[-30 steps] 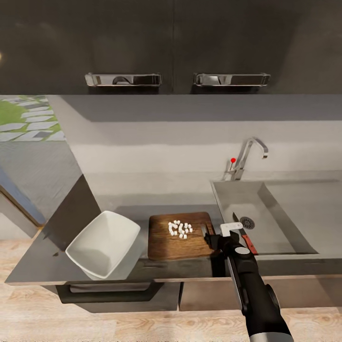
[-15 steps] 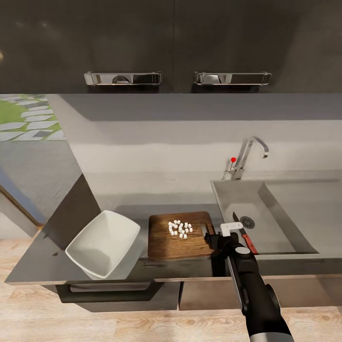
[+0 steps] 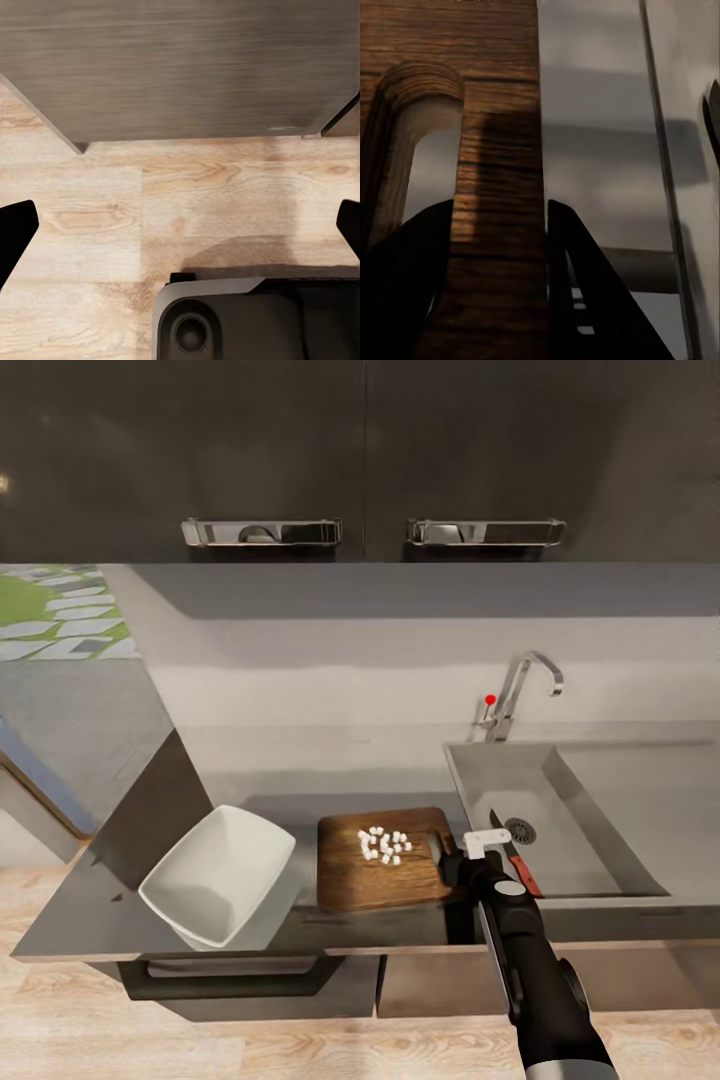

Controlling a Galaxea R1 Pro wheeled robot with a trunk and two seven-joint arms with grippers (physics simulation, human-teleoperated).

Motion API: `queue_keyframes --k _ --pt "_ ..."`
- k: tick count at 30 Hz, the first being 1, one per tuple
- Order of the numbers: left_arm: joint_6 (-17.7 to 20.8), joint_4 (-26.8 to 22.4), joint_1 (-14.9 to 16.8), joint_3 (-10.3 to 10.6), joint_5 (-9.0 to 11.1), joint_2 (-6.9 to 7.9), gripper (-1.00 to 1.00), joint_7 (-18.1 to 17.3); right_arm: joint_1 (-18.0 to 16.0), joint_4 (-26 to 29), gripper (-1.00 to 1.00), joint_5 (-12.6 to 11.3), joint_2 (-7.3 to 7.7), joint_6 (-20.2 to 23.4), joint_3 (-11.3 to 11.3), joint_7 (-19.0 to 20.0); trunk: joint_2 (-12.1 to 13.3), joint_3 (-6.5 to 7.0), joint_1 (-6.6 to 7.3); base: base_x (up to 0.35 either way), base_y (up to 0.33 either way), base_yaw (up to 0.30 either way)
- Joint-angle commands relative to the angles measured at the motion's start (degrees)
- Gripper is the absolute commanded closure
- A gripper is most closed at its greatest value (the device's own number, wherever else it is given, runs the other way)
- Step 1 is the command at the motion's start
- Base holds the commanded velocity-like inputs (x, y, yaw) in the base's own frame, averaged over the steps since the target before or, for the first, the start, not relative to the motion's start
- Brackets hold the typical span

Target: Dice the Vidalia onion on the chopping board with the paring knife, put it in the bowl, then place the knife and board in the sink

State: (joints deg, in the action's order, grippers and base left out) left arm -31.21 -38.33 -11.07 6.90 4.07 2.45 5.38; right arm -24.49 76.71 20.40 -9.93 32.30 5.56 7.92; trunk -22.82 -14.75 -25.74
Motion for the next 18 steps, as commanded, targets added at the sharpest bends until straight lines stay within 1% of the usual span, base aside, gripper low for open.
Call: queue_keyframes --k 1,18 --pt "-0.08 -0.08 0.00 0.48 0.41 0.10 -1.00 0.51 -0.03 0.10 1.00 0.61 -0.07 0.22 0.15 0.51 -0.10 0.00 -0.04 0.000 0.000 0.000" --pt "-0.08 -0.08 0.00 0.48 0.41 0.10 -1.00 0.51 -0.03 0.10 1.00 0.61 -0.07 0.14 0.15 0.59 -0.10 1.56 -0.04 0.000 0.000 0.000"
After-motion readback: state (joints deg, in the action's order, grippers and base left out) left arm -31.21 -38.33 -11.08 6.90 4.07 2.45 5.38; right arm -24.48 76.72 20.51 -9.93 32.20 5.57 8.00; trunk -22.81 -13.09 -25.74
